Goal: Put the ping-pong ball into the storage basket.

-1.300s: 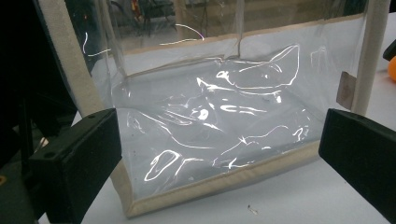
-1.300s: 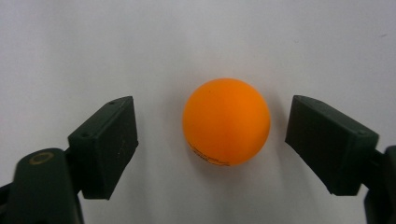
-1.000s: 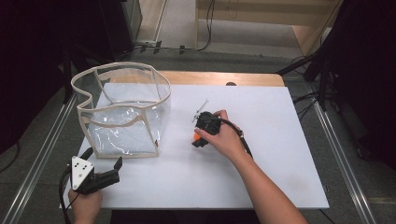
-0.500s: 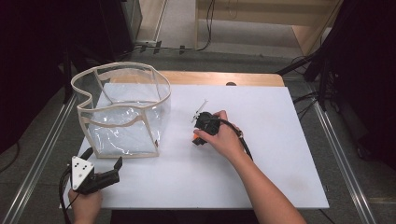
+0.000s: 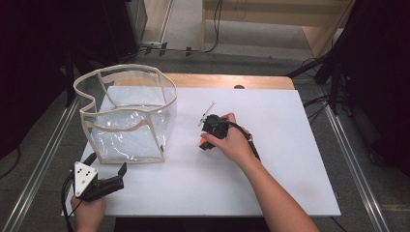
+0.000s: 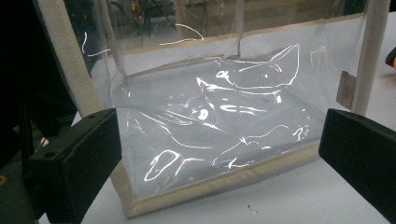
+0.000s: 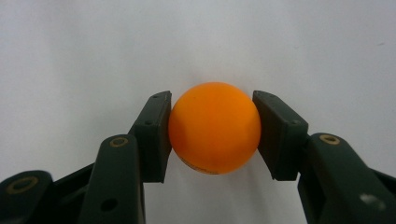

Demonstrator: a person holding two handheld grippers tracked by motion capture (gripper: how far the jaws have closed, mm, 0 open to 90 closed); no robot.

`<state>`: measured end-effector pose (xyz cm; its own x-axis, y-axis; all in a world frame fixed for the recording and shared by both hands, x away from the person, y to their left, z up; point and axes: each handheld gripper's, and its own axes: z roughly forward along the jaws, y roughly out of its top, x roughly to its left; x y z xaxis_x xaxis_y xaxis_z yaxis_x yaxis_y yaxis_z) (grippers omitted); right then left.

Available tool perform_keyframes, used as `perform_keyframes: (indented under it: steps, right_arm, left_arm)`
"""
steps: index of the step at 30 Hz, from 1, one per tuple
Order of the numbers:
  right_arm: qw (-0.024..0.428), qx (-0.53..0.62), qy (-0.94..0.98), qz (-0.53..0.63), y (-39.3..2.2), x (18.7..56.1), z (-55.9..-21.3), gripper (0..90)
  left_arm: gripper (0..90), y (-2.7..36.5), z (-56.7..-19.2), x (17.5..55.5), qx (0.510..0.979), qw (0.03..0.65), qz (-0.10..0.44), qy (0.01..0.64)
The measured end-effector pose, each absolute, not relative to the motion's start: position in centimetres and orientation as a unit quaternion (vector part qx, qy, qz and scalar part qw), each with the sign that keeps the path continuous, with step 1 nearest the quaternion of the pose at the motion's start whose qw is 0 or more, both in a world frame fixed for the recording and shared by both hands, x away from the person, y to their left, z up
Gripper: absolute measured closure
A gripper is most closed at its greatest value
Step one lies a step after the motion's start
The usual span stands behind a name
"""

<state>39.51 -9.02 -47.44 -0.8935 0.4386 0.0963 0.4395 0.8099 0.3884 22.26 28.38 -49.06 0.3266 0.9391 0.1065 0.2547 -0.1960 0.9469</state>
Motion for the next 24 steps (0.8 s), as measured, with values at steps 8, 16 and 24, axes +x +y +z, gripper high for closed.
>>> perform_keyframes:
  steps: [8, 16, 24]
  right_arm:
    - [0.001, -0.227, -0.951, -0.209, -8.9, 39.6, -46.7, 47.8]
    - [0.005, -0.217, -0.952, -0.215, -8.8, 39.7, -46.0, 47.8]
    - [0.009, -0.213, -0.953, -0.217, -8.8, 39.7, -45.4, 47.8]
  left_arm:
    - [0.0, 28.4, -49.0, 22.2, 0.676, 0.455, 0.376, 0.442]
    - [0.0, 28.4, -49.0, 22.2, 0.676, 0.454, 0.376, 0.442]
    - [0.0, 28.4, -49.0, 22.2, 0.677, 0.454, 0.376, 0.442]
